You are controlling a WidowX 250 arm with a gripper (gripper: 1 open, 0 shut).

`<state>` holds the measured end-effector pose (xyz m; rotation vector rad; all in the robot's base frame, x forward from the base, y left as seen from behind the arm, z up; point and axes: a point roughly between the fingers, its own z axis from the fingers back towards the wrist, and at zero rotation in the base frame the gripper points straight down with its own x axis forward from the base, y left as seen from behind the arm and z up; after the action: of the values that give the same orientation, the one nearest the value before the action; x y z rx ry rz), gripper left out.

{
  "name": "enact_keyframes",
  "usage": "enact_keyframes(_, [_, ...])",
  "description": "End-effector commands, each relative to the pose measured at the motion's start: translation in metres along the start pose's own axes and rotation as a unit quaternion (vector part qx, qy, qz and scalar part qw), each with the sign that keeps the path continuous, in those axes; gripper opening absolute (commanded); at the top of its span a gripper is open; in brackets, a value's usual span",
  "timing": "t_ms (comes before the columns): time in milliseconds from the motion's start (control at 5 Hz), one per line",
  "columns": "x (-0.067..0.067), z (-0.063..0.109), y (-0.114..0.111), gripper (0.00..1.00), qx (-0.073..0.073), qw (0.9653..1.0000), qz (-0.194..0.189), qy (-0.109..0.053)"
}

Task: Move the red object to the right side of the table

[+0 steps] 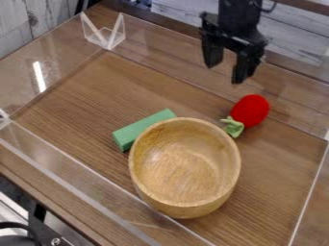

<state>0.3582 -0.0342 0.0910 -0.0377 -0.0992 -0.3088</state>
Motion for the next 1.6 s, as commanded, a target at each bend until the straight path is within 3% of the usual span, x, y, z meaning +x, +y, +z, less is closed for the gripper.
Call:
enact_keyframes(0, [0.002,0.009,0.006,1.0,0.014,0.9989,0.034,-0.028])
enact_keyframes(600, [-0.005,-0.007,0.024,1.0,0.027,0.9931,0.113,-0.02])
enact_keyframes(1000, [-0.005,-0.039,0.04,1.0,0.034,0.9884,0.146,-0.02])
enact_keyframes(1200, [-0.006,-0.047,0.046,0.0,0.036,0.9859,0.162,-0.025])
enact_keyframes(1400, [-0.011,-0.034,0.051,1.0,0.037,0.982,0.183,-0.031])
